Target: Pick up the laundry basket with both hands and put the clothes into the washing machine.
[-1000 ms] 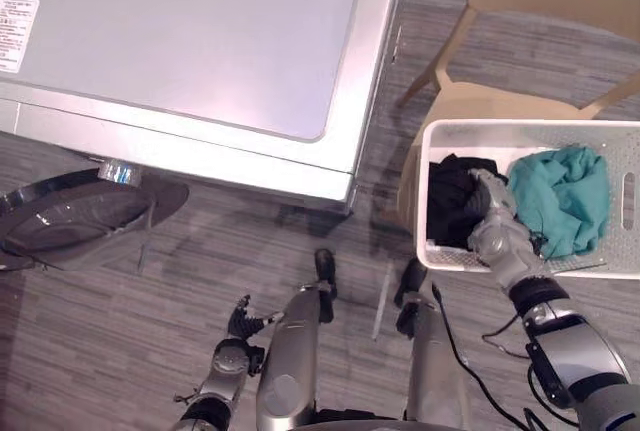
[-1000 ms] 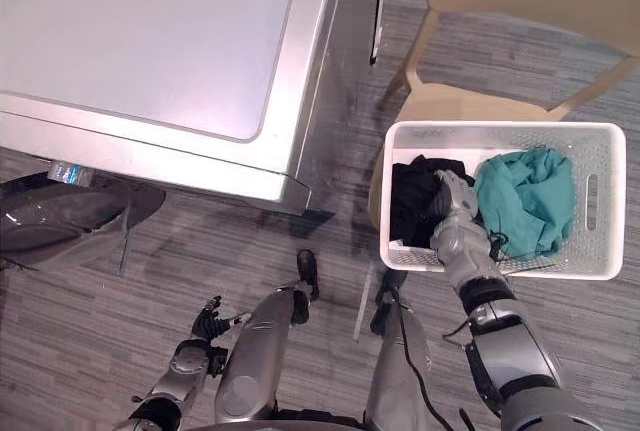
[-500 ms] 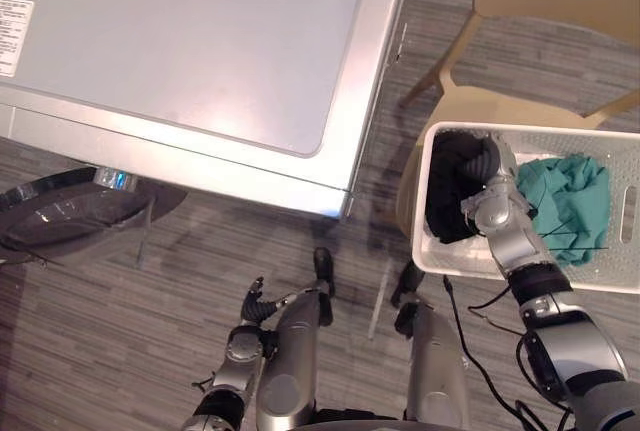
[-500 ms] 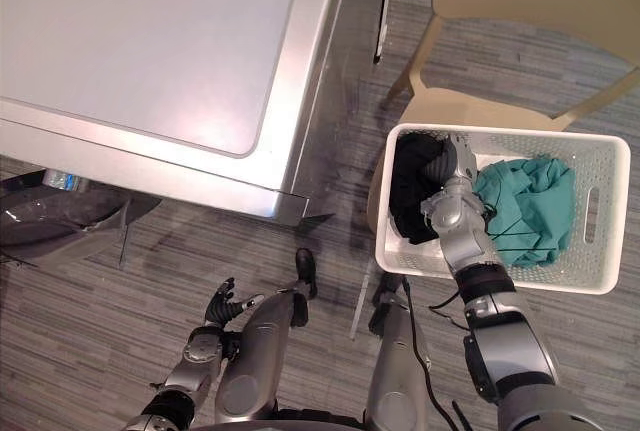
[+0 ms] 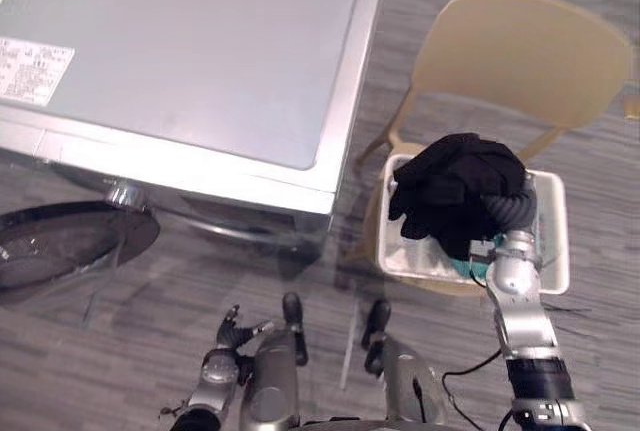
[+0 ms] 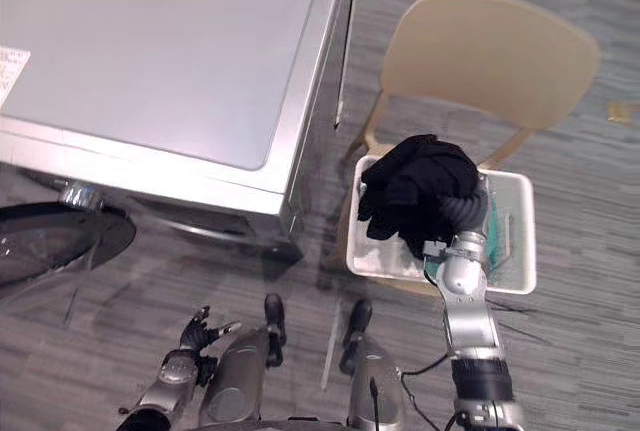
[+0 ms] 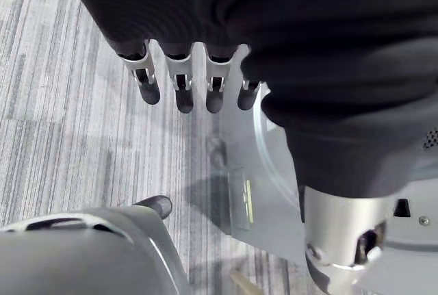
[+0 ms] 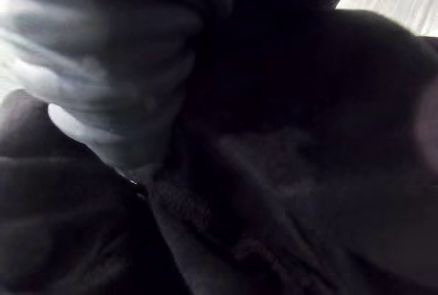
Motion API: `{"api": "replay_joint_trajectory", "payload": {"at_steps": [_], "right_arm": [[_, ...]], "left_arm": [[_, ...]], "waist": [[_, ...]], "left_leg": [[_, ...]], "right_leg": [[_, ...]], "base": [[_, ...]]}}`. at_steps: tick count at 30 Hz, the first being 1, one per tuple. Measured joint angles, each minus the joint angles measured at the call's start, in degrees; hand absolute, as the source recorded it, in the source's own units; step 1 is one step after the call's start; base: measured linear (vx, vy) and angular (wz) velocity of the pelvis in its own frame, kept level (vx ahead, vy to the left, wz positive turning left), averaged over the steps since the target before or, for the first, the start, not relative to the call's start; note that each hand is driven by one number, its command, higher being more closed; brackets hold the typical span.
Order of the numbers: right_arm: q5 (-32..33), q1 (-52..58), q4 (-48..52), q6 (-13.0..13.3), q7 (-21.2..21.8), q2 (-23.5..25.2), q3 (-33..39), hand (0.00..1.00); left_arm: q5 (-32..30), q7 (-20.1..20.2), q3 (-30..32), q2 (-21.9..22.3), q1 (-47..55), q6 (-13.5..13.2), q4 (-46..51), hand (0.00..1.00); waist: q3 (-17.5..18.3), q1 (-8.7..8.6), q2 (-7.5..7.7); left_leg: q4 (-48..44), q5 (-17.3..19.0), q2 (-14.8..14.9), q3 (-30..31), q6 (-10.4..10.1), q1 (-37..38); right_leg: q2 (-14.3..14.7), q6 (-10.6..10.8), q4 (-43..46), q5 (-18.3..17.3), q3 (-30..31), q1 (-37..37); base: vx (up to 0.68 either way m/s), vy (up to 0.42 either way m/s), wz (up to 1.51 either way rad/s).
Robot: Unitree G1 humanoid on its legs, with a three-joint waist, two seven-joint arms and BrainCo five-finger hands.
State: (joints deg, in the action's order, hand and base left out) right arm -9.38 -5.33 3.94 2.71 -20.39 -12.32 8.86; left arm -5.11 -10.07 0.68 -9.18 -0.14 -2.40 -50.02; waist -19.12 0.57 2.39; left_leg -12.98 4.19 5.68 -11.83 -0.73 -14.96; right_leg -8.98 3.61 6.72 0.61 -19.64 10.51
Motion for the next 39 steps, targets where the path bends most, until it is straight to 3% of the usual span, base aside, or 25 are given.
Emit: {"api": "replay_joint_trajectory", "payload": {"at_steps": [4, 8, 14, 16, 19, 23, 25, 28, 31, 39], "right_arm": [[5.2, 3.6, 4.9, 1.7, 2.0, 2.0, 2.6, 1.0], [8.4, 3.5, 7.5, 3.5, 3.3, 2.8, 3.9, 1.0], [12.3, 3.2, 10.5, 5.7, 5.4, 2.8, 5.0, 1.0], [13.4, 3.0, 12.0, 6.0, 6.1, 2.8, 5.8, 1.0], [14.0, 3.0, 12.2, 6.1, 6.5, 2.8, 6.5, 1.0], [14.6, 2.9, 12.7, 6.9, 6.7, 2.8, 7.0, 1.0], [14.6, 2.9, 13.4, 7.0, 6.8, 2.8, 6.9, 1.0], [16.1, 1.5, 13.7, 7.5, 7.3, 2.8, 5.9, 1.0], [17.7, -1.4, 13.7, 7.6, 8.8, 2.8, 2.0, 1.0], [21.4, -11.3, 12.5, 8.0, 13.4, 2.8, -12.0, 1.0]], "left_arm": [[-0.2, 0.1, 3.0, 0.7, 3.3, 0.8, -1.2, 0.0], [0.3, 0.0, 7.3, 1.2, 5.8, 1.0, -1.3, 0.0], [2.5, -0.4, 17.8, 2.1, 11.6, 0.9, 2.7, 0.0], [4.2, -1.8, 24.0, 4.0, 13.7, 0.9, 9.2, 0.0], [5.8, -3.9, 28.3, 6.9, 17.0, 0.6, 22.5, 0.0], [8.0, -6.6, 30.7, 11.1, 18.1, -2.7, 46.7, 0.0], [8.0, -7.1, 30.6, 12.5, 18.2, -3.6, 54.1, 0.0], [7.0, -7.8, 27.3, 12.9, 18.9, -5.6, 66.0, 0.0], [6.7, -7.4, 18.7, 11.6, 18.6, -8.0, 74.6, 0.0], [6.8, -0.3, -10.2, 4.1, 9.2, -10.2, 75.5, 0.0]], "waist": [[4.3, -0.31, 0.23], [6.5, 0.15, 0.25], [10.3, 0.33, -0.06], [11.3, 0.66, -0.54], [12.7, 1.36, -1.06], [14.2, 2.12, -1.55], [14.5, 2.15, -2.02], [15.2, 2.14, -2.5], [15.3, 2.07, -2.65], [15.4, 1.72, -2.6]], "left_leg": [[2.6, 0.0, -0.8, -0.8, 0.1, 4.8], [3.9, 0.3, -0.9, -0.4, -0.3, 8.0], [5.8, 0.6, -1.2, 0.8, -0.7, 11.8], [6.4, 0.6, -1.7, 1.0, -0.7, 12.9], [7.0, 0.6, -1.8, 1.3, -0.7, 14.6], [8.0, 0.5, -2.8, 2.9, -0.7, 15.3], [8.3, 0.5, -2.9, 3.2, -0.7, 15.8], [8.1, 0.4, -2.9, 3.8, -0.7, 15.9], [8.2, 0.1, -2.8, 3.9, -0.9, 16.0], [11.1, -0.8, -2.8, 1.9, -0.6, 19.8]], "right_leg": [[0.1, 0.6, -3.4, 0.7, 0.5, -4.6], [0.6, 0.6, -5.1, 0.7, 0.4, -8.0], [1.1, 0.7, -6.9, 0.6, -0.5, -12.4], [0.9, 0.7, -6.9, 0.6, -0.6, -13.3], [0.7, 0.7, -6.9, 0.6, -0.7, -14.8], [-0.1, 1.3, -6.8, -0.8, -1.5, -16.1], [-0.3, 1.3, -6.7, -1.0, -1.9, -16.8], [-0.2, 1.3, -6.7, -1.0, -2.4, -17.2], [-0.1, 1.3, -6.7, -1.0, -2.4, -17.2], [-0.1, 1.3, -6.0, -0.9, -0.2, -18.1]], "base": [[0.14, 0.02, -0.08], [0.11, -0.01, 0.05], [0.06, -0.007, 0.09], [0.01, 0.028, 0.05], [0.0, 0.022, 0.05], [-0.04, 0.013, 0.21], [-0.02, 0.014, 0.16], [0.0, 0.002, 0.09], [0.0, -0.003, 0.01], [0.0, 0.012, -0.12]]}}
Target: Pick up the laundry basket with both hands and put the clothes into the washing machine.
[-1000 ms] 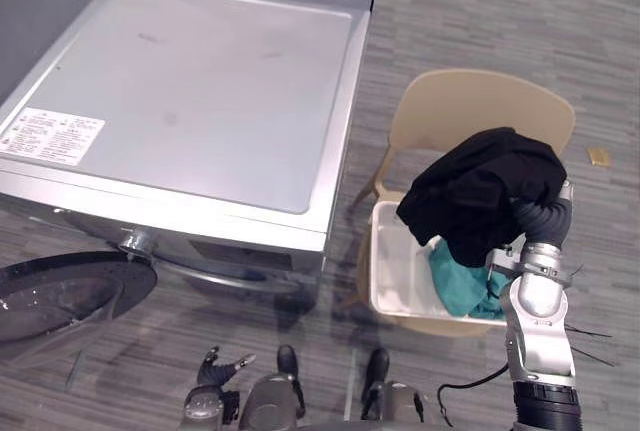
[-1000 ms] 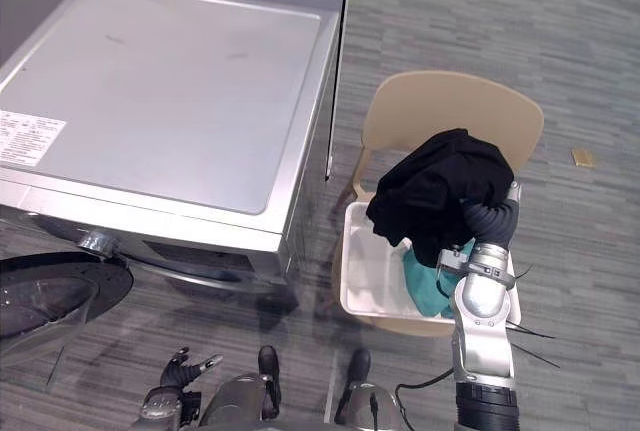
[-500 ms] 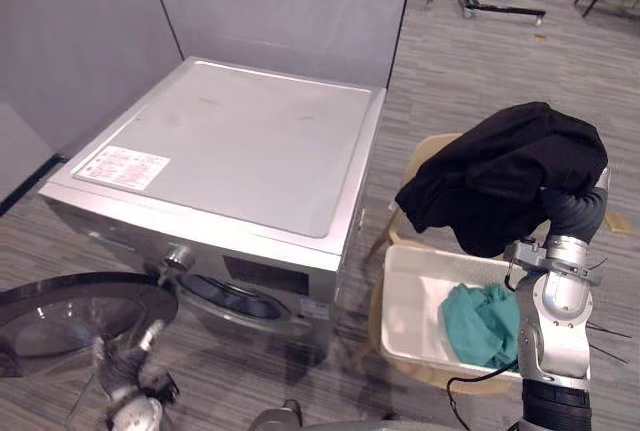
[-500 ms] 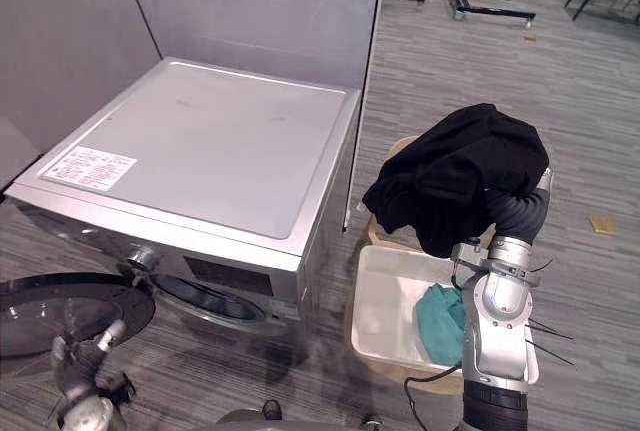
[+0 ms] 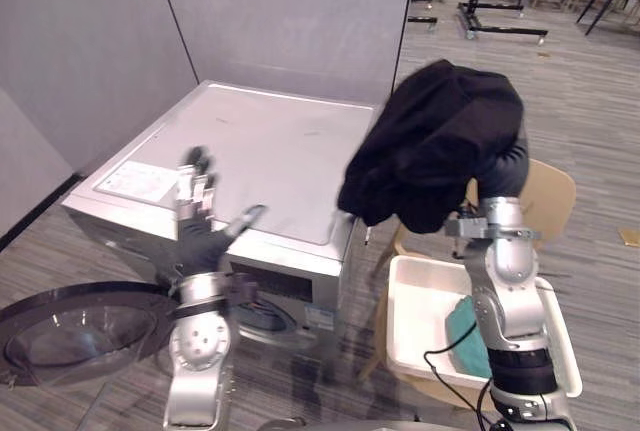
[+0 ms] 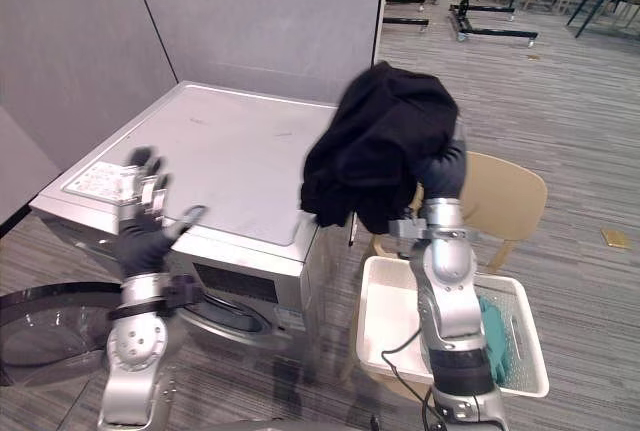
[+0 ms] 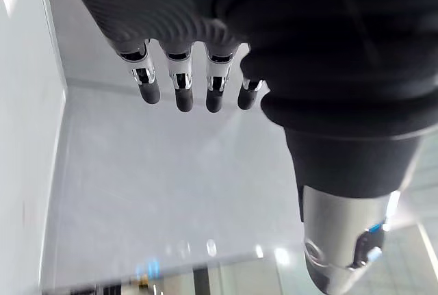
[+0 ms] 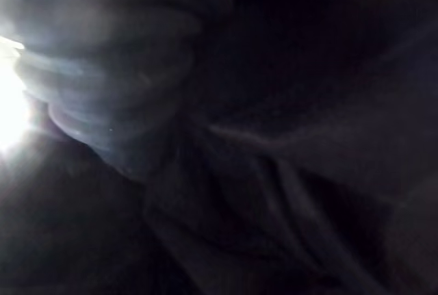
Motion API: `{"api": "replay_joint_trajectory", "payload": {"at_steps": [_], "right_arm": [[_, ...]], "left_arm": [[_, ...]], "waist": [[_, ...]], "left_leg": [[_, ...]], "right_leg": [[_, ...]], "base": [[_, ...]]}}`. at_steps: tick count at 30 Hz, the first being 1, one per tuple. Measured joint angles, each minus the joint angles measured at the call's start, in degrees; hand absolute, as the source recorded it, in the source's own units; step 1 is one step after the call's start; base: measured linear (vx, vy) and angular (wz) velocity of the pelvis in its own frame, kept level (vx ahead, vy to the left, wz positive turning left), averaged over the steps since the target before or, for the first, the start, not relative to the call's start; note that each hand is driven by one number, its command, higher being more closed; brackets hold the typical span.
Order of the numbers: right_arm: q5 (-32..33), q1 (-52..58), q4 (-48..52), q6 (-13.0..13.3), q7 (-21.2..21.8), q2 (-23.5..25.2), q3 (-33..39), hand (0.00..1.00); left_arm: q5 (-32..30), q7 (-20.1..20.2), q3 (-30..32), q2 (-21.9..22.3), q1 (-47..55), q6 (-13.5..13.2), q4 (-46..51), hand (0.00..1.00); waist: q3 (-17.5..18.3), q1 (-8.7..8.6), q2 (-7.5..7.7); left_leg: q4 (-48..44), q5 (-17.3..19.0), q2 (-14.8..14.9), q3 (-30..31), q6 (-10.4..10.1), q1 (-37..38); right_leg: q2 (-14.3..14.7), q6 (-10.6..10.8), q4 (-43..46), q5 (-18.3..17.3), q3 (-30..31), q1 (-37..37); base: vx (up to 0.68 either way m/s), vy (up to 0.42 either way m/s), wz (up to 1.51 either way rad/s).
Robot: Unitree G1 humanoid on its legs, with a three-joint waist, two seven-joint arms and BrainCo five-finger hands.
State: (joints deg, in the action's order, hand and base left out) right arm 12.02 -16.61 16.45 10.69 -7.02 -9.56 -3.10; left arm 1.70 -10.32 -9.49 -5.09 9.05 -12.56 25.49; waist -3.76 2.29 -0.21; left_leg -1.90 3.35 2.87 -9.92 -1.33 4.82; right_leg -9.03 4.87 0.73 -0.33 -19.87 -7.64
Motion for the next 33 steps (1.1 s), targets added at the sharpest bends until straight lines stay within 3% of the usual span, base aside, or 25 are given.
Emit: {"api": "replay_joint_trajectory", "payload": {"at_steps": [3, 10, 11, 17, 23, 24, 33], "right_arm": [[3.5, -5.6, -3.1, 0.2, 1.2, 0.0, -4.1, 1.0], [9.9, -9.5, -4.5, 0.2, 2.0, 0.9, -9.3, 1.0], [11.1, -9.6, -4.5, 0.2, 2.0, 1.4, -9.8, 1.0], [17.3, -9.6, -4.5, 0.5, 2.2, 2.6, -11.1, 1.0], [19.5, -6.6, -4.5, 0.8, 4.0, 3.0, -13.1, 1.0], [19.5, -5.7, -4.5, 0.8, 4.5, 3.0, -13.3, 0.0], [19.4, -1.2, -4.5, 0.3, 5.9, 3.5, -11.9, 0.0]], "left_arm": [[0.0, 3.1, -8.6, -2.3, -6.4, -0.2, -6.2, 0.0], [-2.7, 3.7, -15.0, -4.0, -16.4, 1.1, -13.9, 0.0], [-4.4, 3.6, -16.0, -4.4, -18.7, 1.3, -15.0, 1.0], [-9.0, -0.5, -17.5, -4.2, -23.1, 2.4, -17.1, 1.0], [-9.1, -2.5, -17.3, -4.2, -24.4, 3.6, -17.3, 1.0], [-9.1, -2.4, -17.2, -4.2, -24.4, 3.7, -17.4, 1.0], [-8.8, -2.0, -16.4, -4.2, -23.5, 3.7, -18.6, 1.0]], "waist": [[0.0, -0.13, 0.02], [0.2, -1.48, 0.32], [0.2, -1.5, 0.33], [0.2, -3.24, 0.37], [0.2, -3.2, 0.38], [0.2, -3.19, 0.46], [0.3, -3.14, 0.74]], "left_leg": [[1.3, -0.4, -0.1, -1.5, 0.0, 1.5], [4.0, -1.2, -0.1, -3.5, -0.1, 3.6], [4.1, -1.2, 0.0, -4.2, -0.1, 3.7], [5.3, -1.6, 0.0, -4.6, -0.3, 3.9], [5.7, -1.6, 0.0, -4.8, -0.3, 3.8], [5.8, -1.6, 0.0, -4.8, -0.3, 3.8], [6.0, -1.6, -0.1, -4.9, -0.3, 3.8]], "right_leg": [[0.0, 0.0, 0.0, 0.0, 1.4, 0.0], [0.7, 0.0, 0.0, 0.0, 3.4, 0.3], [0.8, -0.1, 0.0, 0.1, 4.1, 0.7], [1.0, -0.2, -0.1, 0.2, 4.4, 1.1], [1.1, -0.2, -0.1, 0.5, 4.6, 1.5], [1.0, -0.2, -0.1, 0.5, 4.6, 1.6], [1.0, -0.2, -0.6, 0.7, 4.8, 1.5]], "base": [[0.0, 0.023, -0.22], [0.0, 0.01, -0.17], [-0.01, 0.002, -0.24], [0.0, -0.002, -0.04], [0.0, 0.0, 0.0], [0.0, 0.0, 0.0], [0.0, 0.0, 0.0]]}}
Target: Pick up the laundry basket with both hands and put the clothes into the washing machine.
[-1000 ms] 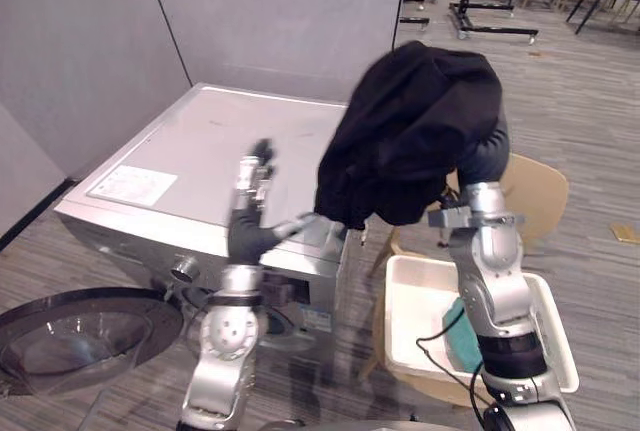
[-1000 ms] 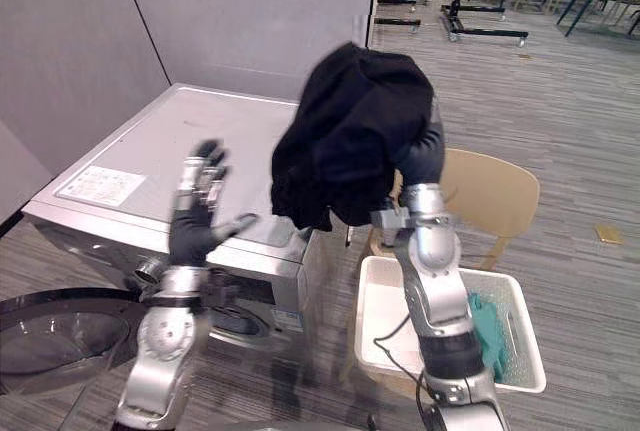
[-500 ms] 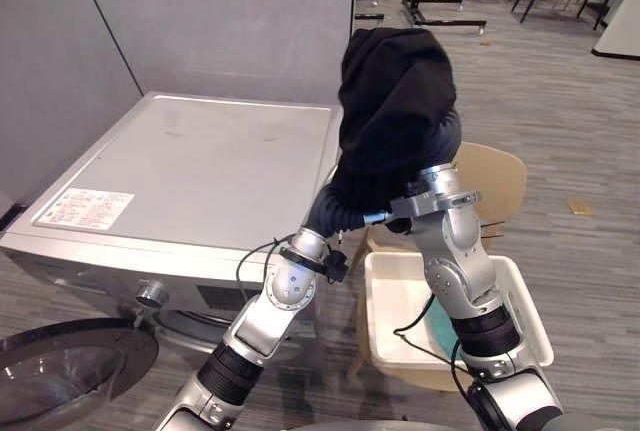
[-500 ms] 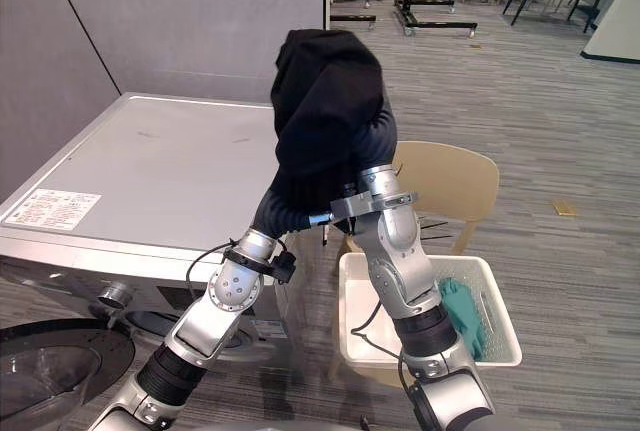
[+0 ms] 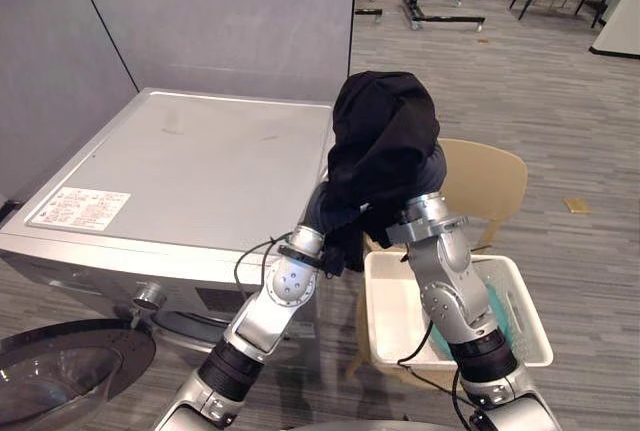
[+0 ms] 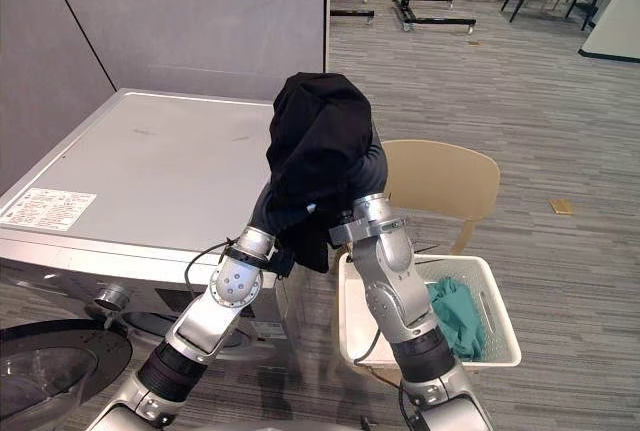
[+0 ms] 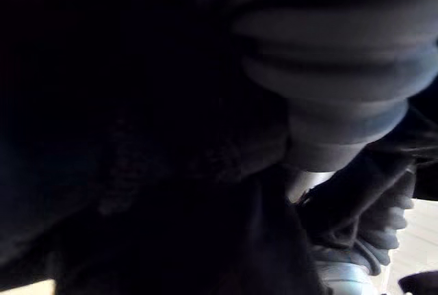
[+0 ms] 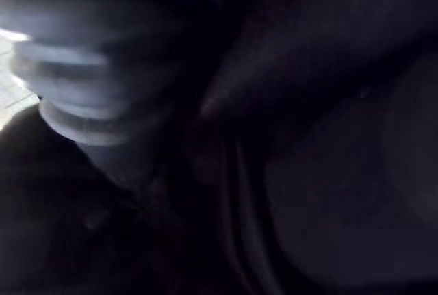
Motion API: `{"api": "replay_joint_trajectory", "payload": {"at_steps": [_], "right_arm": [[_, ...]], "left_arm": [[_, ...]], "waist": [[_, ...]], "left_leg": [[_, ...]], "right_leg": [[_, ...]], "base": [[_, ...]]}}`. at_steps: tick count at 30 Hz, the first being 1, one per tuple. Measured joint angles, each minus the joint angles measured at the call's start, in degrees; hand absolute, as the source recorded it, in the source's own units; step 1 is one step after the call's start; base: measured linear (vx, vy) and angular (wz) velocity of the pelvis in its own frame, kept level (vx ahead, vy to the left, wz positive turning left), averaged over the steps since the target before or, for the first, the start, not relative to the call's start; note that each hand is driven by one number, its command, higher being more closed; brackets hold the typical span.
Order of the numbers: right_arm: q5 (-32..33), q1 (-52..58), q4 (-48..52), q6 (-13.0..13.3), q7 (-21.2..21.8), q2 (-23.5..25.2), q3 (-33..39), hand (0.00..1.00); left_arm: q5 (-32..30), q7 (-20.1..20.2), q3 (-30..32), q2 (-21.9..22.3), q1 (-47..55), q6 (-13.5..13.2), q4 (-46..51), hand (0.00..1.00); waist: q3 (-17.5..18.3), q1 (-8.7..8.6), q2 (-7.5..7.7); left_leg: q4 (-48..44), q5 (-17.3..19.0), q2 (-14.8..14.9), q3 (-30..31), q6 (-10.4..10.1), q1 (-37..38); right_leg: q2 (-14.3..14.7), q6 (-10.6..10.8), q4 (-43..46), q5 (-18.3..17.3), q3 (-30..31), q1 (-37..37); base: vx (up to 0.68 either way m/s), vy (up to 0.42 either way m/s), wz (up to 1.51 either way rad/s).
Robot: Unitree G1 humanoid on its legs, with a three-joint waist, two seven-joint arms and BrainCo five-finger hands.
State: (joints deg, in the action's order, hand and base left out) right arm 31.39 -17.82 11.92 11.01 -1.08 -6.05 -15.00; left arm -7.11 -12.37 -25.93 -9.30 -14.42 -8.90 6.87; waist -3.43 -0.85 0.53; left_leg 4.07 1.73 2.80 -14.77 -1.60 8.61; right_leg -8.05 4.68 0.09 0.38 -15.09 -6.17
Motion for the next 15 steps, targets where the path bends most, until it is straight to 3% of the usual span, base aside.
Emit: {"api": "replay_joint_trajectory", "payload": {"at_steps": [3, 7, 15], "right_arm": [[-2.0, 1.5, 0.1, -0.2, 0.2, -0.1, 1.7, 0.0], [-9.9, 3.6, 2.3, -0.1, -0.4, -1.8, 8.7, 0.0], [-21.6, 9.7, 11.6, 2.7, -6.4, -4.5, 25.8, 0.0]], "left_arm": [[0.2, 0.1, 3.6, 0.8, 1.8, -0.1, 0.0, 1.0], [0.3, 0.1, 7.2, 1.1, 6.1, -0.1, 0.8, 1.0], [0.7, -0.3, 15.0, 1.2, 13.9, -0.3, 7.9, 1.0]], "waist": [[0.0, -0.23, 0.0], [0.0, -0.41, 0.0], [0.0, -1.5, 0.1]], "left_leg": [[0.0, 0.0, 0.0, 0.0, 0.0, 0.0], [0.1, 0.0, 0.0, 0.0, 0.0, 0.2], [1.2, 0.1, 0.0, -1.9, 0.0, 1.3]], "right_leg": [[0.1, 0.2, -0.3, 0.1, 0.0, -0.1], [0.1, 0.2, -0.3, 0.1, 0.0, -0.3], [0.3, 0.2, -0.3, 0.1, 1.8, 0.1]], "base": [[0.0, 0.0, 0.0], [0.0, 0.0, 0.0], [-0.03, -0.015, -0.11]]}}
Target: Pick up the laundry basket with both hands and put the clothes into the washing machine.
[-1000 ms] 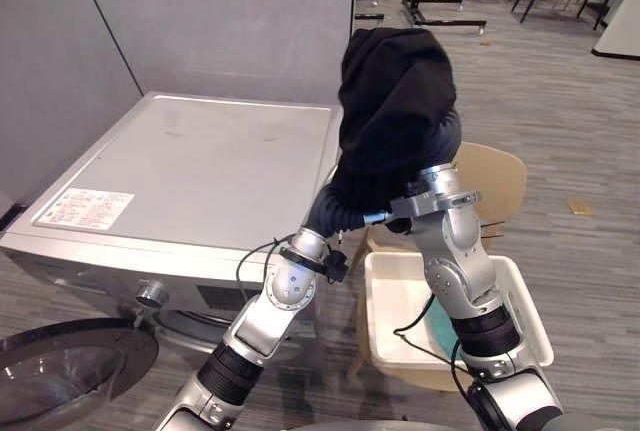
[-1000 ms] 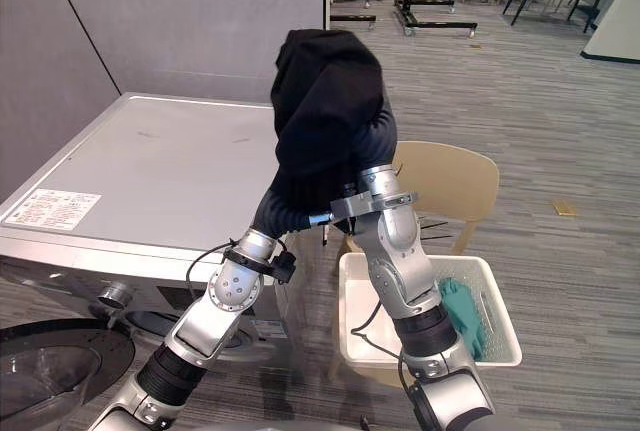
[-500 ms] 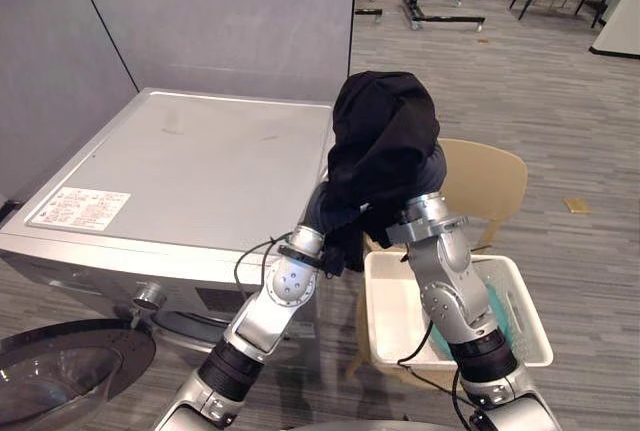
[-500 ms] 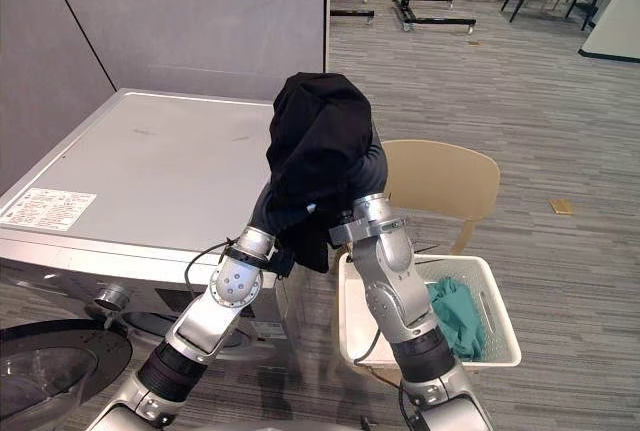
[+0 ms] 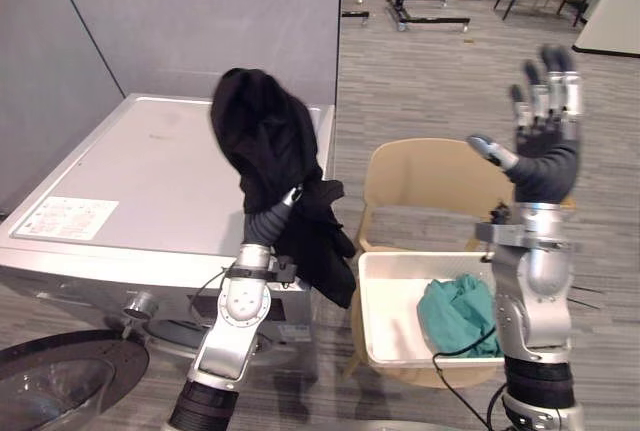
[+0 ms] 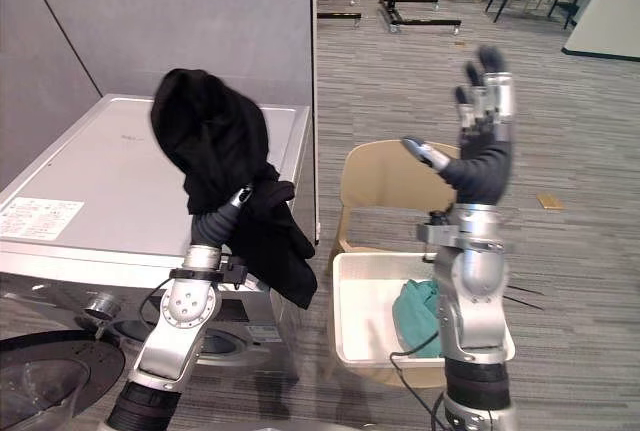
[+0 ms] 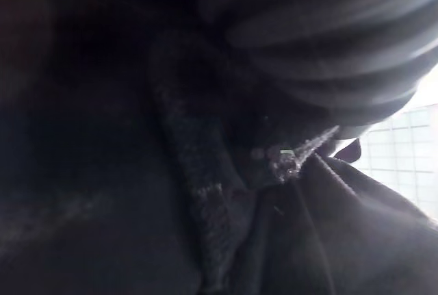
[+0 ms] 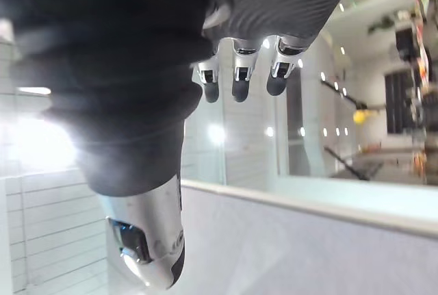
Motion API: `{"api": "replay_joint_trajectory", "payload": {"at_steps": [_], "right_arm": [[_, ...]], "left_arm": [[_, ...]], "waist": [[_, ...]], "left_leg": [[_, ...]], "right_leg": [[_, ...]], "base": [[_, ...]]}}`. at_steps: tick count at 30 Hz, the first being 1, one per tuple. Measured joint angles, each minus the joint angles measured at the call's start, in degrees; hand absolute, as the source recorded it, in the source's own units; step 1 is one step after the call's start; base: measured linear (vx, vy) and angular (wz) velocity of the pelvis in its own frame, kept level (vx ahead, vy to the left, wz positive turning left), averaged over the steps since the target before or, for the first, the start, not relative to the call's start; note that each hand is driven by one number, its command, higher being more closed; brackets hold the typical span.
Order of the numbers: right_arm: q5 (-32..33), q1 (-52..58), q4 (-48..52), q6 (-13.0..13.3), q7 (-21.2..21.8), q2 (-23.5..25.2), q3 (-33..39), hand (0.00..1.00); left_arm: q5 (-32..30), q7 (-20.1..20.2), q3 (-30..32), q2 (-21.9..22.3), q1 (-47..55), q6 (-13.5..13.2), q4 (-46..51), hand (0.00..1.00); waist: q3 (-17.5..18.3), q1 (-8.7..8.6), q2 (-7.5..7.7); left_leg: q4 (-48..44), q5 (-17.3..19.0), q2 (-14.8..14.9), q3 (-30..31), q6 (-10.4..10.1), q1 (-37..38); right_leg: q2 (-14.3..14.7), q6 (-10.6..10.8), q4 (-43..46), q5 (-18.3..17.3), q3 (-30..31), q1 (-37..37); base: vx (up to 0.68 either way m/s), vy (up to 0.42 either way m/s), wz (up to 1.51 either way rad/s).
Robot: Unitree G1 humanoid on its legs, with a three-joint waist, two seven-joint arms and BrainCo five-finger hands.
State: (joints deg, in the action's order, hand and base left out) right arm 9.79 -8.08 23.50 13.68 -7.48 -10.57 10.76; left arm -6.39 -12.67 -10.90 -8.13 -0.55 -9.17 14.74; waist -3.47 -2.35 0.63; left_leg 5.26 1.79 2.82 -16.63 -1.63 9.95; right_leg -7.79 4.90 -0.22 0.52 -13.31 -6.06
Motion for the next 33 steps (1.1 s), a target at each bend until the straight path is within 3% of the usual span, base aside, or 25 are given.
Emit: {"api": "replay_joint_trajectory", "payload": {"at_steps": [6, 9, 17, 23, 29, 33], "right_arm": [[-3.8, 7.0, 0.2, 0.1, -4.8, 0.8, 11.8, 0.0], [-5.0, 13.1, -2.4, -0.6, -6.2, 2.8, 17.3, 0.0], [-3.9, 27.6, -24.9, -5.7, -7.5, 13.1, 31.8, 0.0], [-0.8, 31.4, -39.7, -8.2, -7.4, 15.9, 30.7, 0.0], [0.6, 32.6, -50.3, -9.9, -4.1, 16.5, 22.8, 0.0], [3.3, 32.5, -57.5, -10.2, -1.1, 16.5, 20.3, 0.0]], "left_arm": [[1.9, 0.3, 1.5, 1.0, 5.0, -0.3, 5.2, 1.0], [4.5, 1.4, 4.1, 3.0, 8.9, -0.4, 7.3, 1.0], [6.1, 4.1, 5.5, 6.1, 17.3, -0.5, 9.8, 1.0], [6.9, 5.0, 4.2, 7.6, 19.9, -0.5, 9.7, 1.0], [6.9, 5.0, 1.8, 8.0, 20.9, -0.5, 9.7, 1.0], [6.9, 5.0, 0.0, 7.9, 20.8, -0.5, 9.7, 1.0]], "waist": [[0.0, -0.45, 0.04], [0.0, -1.71, 0.04], [0.1, -3.41, -0.31], [0.1, -3.22, -0.63], [0.0, -2.77, -0.81], [0.0, -0.41, -0.74]], "left_leg": [[0.0, 0.3, -0.1, -2.2, -0.2, -0.4], [0.0, 0.4, 0.2, -2.7, -0.4, -0.7], [-2.1, 2.6, 0.5, -4.3, -0.5, -1.8], [-4.5, 4.5, 1.6, -5.8, -0.6, -2.3], [-6.4, 6.2, 2.5, -6.0, -0.7, -2.1], [-7.0, 6.3, 2.8, -5.6, -0.7, -2.1]], "right_leg": [[0.4, 0.0, -0.1, 0.0, 2.5, 1.7], [0.7, 0.0, -0.1, 0.0, 2.9, 2.3], [0.8, 0.1, -0.1, 0.0, 4.5, 3.5], [0.9, 0.3, 0.7, 0.1, 5.5, 3.5], [0.7, 0.3, 2.2, 0.1, 4.0, 2.8], [0.6, 0.3, 3.0, 0.1, 3.5, 2.8]], "base": [[-0.02, -0.019, -0.21], [0.0, -0.036, -0.09], [0.0, -0.022, -0.12], [-0.02, -0.022, -0.11], [-0.02, -0.007, 0.03], [-0.01, -0.008, 0.08]]}}
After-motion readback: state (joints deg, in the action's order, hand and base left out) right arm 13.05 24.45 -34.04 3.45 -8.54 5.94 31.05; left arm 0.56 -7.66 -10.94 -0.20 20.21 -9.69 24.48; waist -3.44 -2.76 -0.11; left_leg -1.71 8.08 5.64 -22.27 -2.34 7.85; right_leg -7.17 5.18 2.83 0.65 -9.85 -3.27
